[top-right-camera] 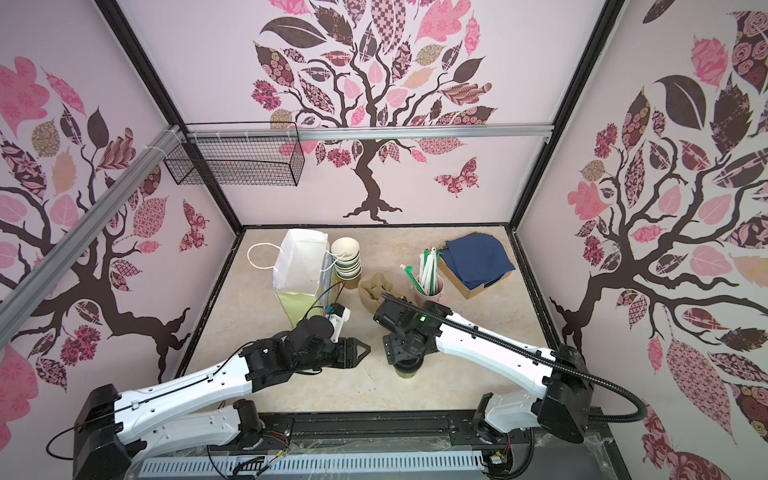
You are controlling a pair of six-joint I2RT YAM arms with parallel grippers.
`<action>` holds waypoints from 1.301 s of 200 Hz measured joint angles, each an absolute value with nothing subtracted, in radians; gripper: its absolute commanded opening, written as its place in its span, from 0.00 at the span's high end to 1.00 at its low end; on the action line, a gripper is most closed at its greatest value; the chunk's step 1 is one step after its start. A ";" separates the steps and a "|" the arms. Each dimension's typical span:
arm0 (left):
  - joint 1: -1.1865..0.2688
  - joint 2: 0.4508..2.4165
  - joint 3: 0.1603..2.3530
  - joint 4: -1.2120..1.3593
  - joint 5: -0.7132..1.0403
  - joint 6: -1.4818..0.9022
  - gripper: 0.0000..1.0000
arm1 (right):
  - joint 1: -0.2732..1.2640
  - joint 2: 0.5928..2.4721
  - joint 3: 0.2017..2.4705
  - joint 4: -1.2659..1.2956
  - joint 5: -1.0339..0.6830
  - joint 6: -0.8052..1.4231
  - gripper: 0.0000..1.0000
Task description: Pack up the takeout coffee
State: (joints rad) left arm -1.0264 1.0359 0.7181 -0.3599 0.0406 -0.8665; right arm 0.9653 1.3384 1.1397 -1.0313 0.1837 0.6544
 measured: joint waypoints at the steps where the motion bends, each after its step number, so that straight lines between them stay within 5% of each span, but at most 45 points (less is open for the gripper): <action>1: -1.026 1.032 0.718 -0.360 0.038 -0.866 0.42 | 0.965 1.337 1.142 -1.033 0.186 0.654 0.09; 49: -0.941 0.899 0.805 -0.479 0.021 -0.754 0.35 | 0.965 1.220 1.213 -1.017 0.299 0.628 0.12; 91: -0.762 0.867 1.109 -0.639 0.004 -0.611 0.33 | 0.965 1.118 1.241 -0.950 0.361 0.553 0.13; 143: -0.537 1.003 1.418 -0.799 -0.057 -0.546 0.30 | 0.963 1.240 1.347 -0.894 0.371 0.460 0.12; 213: -0.050 1.169 1.610 -1.032 0.023 -0.495 0.27 | 0.899 1.430 1.492 -0.913 0.279 0.323 0.15; 260: -0.021 1.246 1.616 -1.085 0.078 -0.406 0.12 | 0.841 1.508 1.563 -0.949 0.215 0.308 0.15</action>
State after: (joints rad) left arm -0.0212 1.2461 1.6161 -1.0851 0.0780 -0.4065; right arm 0.8406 1.5082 1.5627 -0.9489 0.2153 0.3077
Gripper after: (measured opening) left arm 0.859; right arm 0.849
